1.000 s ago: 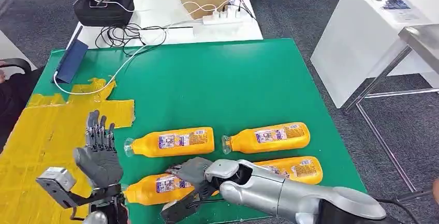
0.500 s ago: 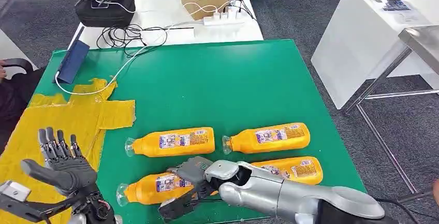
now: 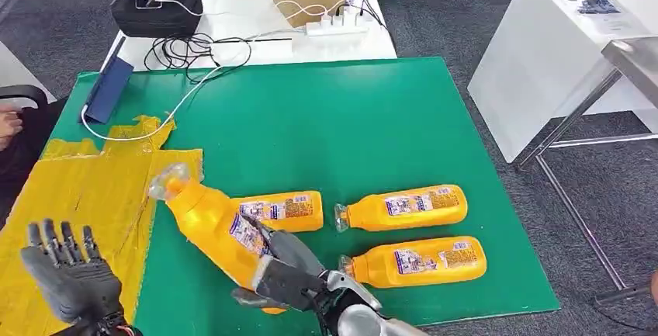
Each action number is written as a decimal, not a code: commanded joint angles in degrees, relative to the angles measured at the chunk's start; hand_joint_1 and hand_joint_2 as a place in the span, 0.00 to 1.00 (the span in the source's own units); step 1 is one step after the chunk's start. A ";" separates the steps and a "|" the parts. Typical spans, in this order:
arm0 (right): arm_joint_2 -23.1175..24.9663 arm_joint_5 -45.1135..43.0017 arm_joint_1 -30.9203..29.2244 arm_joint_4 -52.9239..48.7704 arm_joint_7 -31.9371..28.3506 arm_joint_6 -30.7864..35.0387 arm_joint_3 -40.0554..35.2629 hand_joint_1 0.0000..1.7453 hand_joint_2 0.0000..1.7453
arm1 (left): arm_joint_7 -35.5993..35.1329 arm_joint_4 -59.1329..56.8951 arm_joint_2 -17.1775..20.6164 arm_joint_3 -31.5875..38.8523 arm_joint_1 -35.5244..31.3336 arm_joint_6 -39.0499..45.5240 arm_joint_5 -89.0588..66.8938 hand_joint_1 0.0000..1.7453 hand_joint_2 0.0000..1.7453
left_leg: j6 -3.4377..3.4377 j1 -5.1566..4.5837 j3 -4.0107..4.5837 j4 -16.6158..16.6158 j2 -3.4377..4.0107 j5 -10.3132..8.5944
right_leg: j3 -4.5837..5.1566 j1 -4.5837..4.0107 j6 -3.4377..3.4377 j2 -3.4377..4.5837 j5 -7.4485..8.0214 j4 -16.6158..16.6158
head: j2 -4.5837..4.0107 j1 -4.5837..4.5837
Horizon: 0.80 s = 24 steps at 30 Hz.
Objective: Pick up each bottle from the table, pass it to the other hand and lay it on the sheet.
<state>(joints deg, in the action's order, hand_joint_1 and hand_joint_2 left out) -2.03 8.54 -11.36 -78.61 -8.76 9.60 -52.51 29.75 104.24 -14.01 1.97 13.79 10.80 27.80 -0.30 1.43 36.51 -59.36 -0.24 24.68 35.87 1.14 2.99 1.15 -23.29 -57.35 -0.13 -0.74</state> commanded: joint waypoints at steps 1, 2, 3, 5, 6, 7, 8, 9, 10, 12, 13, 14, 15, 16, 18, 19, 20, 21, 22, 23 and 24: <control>0.02 0.53 5.64 -10.02 -1.69 -1.51 7.20 1.00 1.00 | -1.04 -2.54 2.59 -3.25 0.14 -6.78 -1.07 0.00 1.00 | 0.09 -0.05 -0.27 0.12 -0.04 0.09 | -0.26 -0.01 -0.14 -0.15 -0.12 0.05 | 0.00 0.00; 0.02 0.53 5.64 -10.02 -1.69 -1.51 7.20 1.00 1.00 | -1.04 -2.54 2.59 -3.25 0.14 -6.78 -1.07 0.00 1.00 | 0.07 -0.03 -0.19 0.09 -0.02 0.07 | -0.17 -0.02 -0.11 -0.11 -0.08 0.04 | 0.00 0.00; 0.02 0.53 5.64 -10.02 -1.69 -1.51 7.20 1.00 1.00 | -1.04 -2.54 2.59 -3.25 0.14 -6.78 -1.07 0.00 1.00 | 0.05 -0.04 -0.19 0.09 -0.01 0.09 | -0.15 -0.01 -0.12 -0.10 -0.07 0.04 | 0.00 0.00; 0.02 0.53 5.64 -10.02 -1.69 -1.51 7.20 1.00 1.00 | -1.04 -2.54 2.59 -3.25 0.14 -6.78 -1.07 0.00 1.00 | 0.07 -0.04 -0.25 0.12 -0.03 0.09 | -0.18 -0.01 -0.14 -0.14 -0.08 0.06 | 0.00 0.00; 0.02 0.53 5.64 -10.02 -1.69 -1.51 7.20 1.00 1.00 | -1.04 -2.54 2.59 -3.25 0.14 -6.78 -1.07 0.00 1.00 | 0.05 -0.03 -0.21 0.11 -0.04 0.08 | -0.14 -0.02 -0.12 -0.14 -0.07 0.05 | 0.00 0.00; 0.02 0.53 5.64 -10.02 -1.69 -1.51 7.20 1.00 1.00 | -1.04 -2.54 2.59 -3.25 0.14 -6.78 -1.07 0.00 1.00 | 0.04 -0.03 -0.13 0.08 -0.01 0.06 | -0.06 -0.01 -0.09 -0.09 -0.05 0.03 | 0.00 0.00; 0.02 0.53 5.64 -10.02 -1.69 -1.51 7.20 1.00 1.00 | -1.04 -2.54 2.59 -3.25 0.14 -6.78 -1.07 0.00 1.00 | 0.07 -0.03 -0.28 0.13 -0.01 0.10 | -0.20 -0.03 -0.14 -0.13 -0.08 0.07 | 0.00 0.00; 0.02 0.53 5.64 -10.02 -1.69 -1.51 7.20 1.00 1.00 | -1.04 -2.54 2.59 -3.25 0.14 -6.78 -1.07 0.00 1.00 | 0.06 -0.02 -0.19 0.10 0.00 0.08 | -0.12 -0.02 -0.10 -0.10 -0.06 0.06 | 0.00 0.00; 0.02 0.53 5.64 -10.02 -1.69 -1.51 7.20 1.00 1.00 | -1.04 -2.54 2.59 -3.25 0.14 -6.78 -1.07 0.00 1.00 | 0.04 -0.03 -0.13 0.08 0.00 0.06 | -0.05 -0.01 -0.08 -0.07 -0.04 0.04 | 0.00 0.00; 0.02 0.53 5.64 -10.02 -1.69 -1.51 7.20 1.00 1.00 | -1.04 -2.54 2.59 -3.25 0.14 -6.78 -1.07 0.00 1.00 | 0.06 -0.03 -0.17 0.09 -0.01 0.07 | -0.10 -0.01 -0.09 -0.10 -0.06 0.06 | 0.00 0.00; 0.02 0.53 5.64 -10.02 -1.69 -1.51 7.20 1.00 1.00 | -1.04 -2.54 2.59 -3.25 0.14 -6.78 -1.07 0.00 1.00 | 0.05 -0.03 -0.15 0.08 0.00 0.06 | -0.08 -0.01 -0.08 -0.08 -0.05 0.05 | 0.00 0.00; 0.02 0.53 5.64 -10.02 -1.69 -1.51 7.20 1.00 1.00 | -1.04 -2.54 2.59 -3.25 0.14 -6.78 -1.07 0.00 1.00 | 0.08 -0.04 -0.30 0.13 -0.01 0.11 | -0.23 -0.02 -0.13 -0.13 -0.10 0.08 | 0.00 0.00; 0.02 0.53 5.64 -10.02 -1.69 -1.51 7.20 1.00 1.00 | -1.04 -2.54 2.59 -3.25 0.14 -6.78 -1.07 0.00 1.00 | 0.06 -0.03 -0.22 0.11 -0.01 0.08 | -0.17 -0.02 -0.11 -0.11 -0.07 0.07 | 0.00 0.00; 0.02 0.53 5.64 -10.02 -1.69 -1.51 7.20 1.00 1.00 | -1.04 -2.54 2.59 -3.25 0.14 -6.78 -1.07 0.00 1.00 | 0.04 -0.02 -0.11 0.07 0.00 0.06 | -0.06 -0.01 -0.08 -0.08 -0.04 0.05 | 0.00 0.00; 0.22 -0.09 6.65 -8.05 -2.54 -6.97 6.02 1.00 1.00 | -1.68 -6.31 8.34 -13.20 -0.04 -15.94 -12.71 0.00 1.00 | 0.04 -0.04 -0.21 0.15 -0.08 0.05 | -0.17 -0.01 -0.12 -0.17 -0.07 0.07 | 0.00 0.00; 0.33 0.37 6.59 -7.50 -2.73 -7.21 5.56 1.00 1.00 | -0.85 -7.12 8.15 -14.20 -0.18 -15.87 -13.51 0.00 1.00 | 0.03 -0.03 -0.12 0.12 -0.09 0.02 | -0.09 0.00 -0.08 -0.17 -0.04 0.07 | 0.00 0.00; 0.43 0.52 6.33 -7.02 -2.94 -7.54 5.16 1.00 1.00 | -0.32 -7.56 8.44 -15.33 -0.50 -15.99 -13.61 0.00 1.00 | 0.07 -0.05 -0.34 0.22 -0.17 0.05 | -0.30 -0.01 -0.14 -0.29 -0.10 0.15 | 0.00 0.00; 0.46 0.67 5.97 -6.64 -2.95 -7.83 4.76 1.00 1.00 | -0.02 -7.55 8.65 -15.74 -0.61 -15.98 -13.39 0.00 1.00 | 0.05 -0.03 -0.23 0.18 -0.19 0.02 | -0.19 -0.01 -0.11 -0.29 -0.08 0.12 | 0.00 0.00; 0.48 0.73 5.77 -6.45 -2.95 -8.02 4.56 1.00 1.00 | 0.04 -7.46 8.82 -15.93 -0.68 -15.97 -13.32 0.00 1.00 | 0.07 -0.05 -0.37 0.22 -0.12 0.08 | -0.31 -0.01 -0.15 -0.24 -0.13 0.14 | 0.00 0.02; 0.47 0.90 5.35 -6.12 -2.91 -8.53 4.08 1.00 1.00 | 0.09 -7.22 9.04 -16.03 -0.79 -16.07 -13.28 0.00 1.00 | 0.07 -0.05 -0.28 0.17 0.02 0.09 | -0.22 0.01 -0.11 -0.08 -0.08 0.12 | 0.00 0.02; 0.45 1.00 5.16 -5.95 -2.84 -8.78 3.85 1.00 1.00 | 0.09 -7.13 9.11 -16.03 -0.83 -16.10 -13.28 0.00 1.00 | 0.05 0.00 -0.23 0.14 0.09 0.10 | -0.18 -0.04 -0.11 -0.01 -0.05 0.12 | 0.00 0.00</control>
<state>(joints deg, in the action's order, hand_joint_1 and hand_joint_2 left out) -1.51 9.14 -4.63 -88.67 -11.30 2.27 -46.25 29.14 102.31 -9.83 -7.33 14.56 -4.87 14.86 -0.32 1.43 36.60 -59.36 -0.21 24.74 35.99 1.14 2.99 1.16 -23.29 -57.35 -0.13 -0.74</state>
